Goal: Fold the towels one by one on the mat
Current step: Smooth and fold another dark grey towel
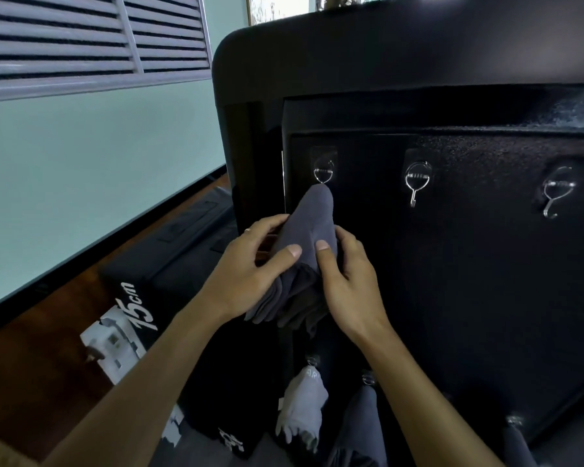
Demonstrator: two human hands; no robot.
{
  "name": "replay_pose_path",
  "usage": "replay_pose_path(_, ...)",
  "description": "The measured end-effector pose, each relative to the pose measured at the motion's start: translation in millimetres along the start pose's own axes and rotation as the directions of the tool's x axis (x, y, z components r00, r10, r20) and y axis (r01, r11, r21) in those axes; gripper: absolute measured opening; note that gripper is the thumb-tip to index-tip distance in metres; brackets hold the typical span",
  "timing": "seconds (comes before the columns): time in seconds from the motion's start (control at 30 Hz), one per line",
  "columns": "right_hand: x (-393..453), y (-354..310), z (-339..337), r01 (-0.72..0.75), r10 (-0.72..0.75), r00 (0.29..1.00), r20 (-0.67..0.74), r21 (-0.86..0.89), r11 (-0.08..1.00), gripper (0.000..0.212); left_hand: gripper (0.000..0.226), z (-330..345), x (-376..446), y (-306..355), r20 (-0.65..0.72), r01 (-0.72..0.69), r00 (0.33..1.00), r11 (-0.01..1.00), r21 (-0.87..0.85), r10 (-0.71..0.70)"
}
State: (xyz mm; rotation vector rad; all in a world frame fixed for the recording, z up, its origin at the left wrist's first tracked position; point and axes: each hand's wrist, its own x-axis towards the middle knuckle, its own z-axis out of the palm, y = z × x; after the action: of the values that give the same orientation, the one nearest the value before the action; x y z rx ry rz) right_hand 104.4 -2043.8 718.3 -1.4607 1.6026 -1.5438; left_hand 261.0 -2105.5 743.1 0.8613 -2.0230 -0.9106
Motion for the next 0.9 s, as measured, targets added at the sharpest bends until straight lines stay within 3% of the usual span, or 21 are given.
replay_pose_path(0.17, -38, 18, -8, 0.077, -0.069, 0.994, 0.081, -0.105, 0.992, 0.051, 0.059, 1, -50, -12, -0.120, -0.048, 0.987, 0.917, 0.397, 0.103)
replay_pose_path(0.33, -80, 62, -15, 0.164, -0.079, 0.962, 0.260, -0.322, 0.932, 0.053, 0.055, 44, -120, -34, -0.176, 0.105, 0.984, 0.794, 0.598, 0.003)
replay_pose_path(0.47, -94, 93, -25, 0.273, -0.067, 0.884, 0.462, -0.395, 0.877, 0.055, 0.049, 92, -165, -39, -0.170, 0.187, 0.981, 0.700, 0.689, -0.095)
replay_pose_path(0.7, -110, 132, -45, 0.512, -0.112, 0.601, 0.792, -0.274, 0.814, 0.050, 0.042, 184, -232, -13, -0.326, 0.437, 0.897, 0.495, 0.751, -0.297)
replay_pose_path(0.9, -161, 150, -65, 0.654, -0.216, 0.331, 0.919, -0.058, 0.754, 0.042, 0.038, 267, -300, 37, -0.516, 0.734, 0.637, 0.246, 0.633, -0.572)
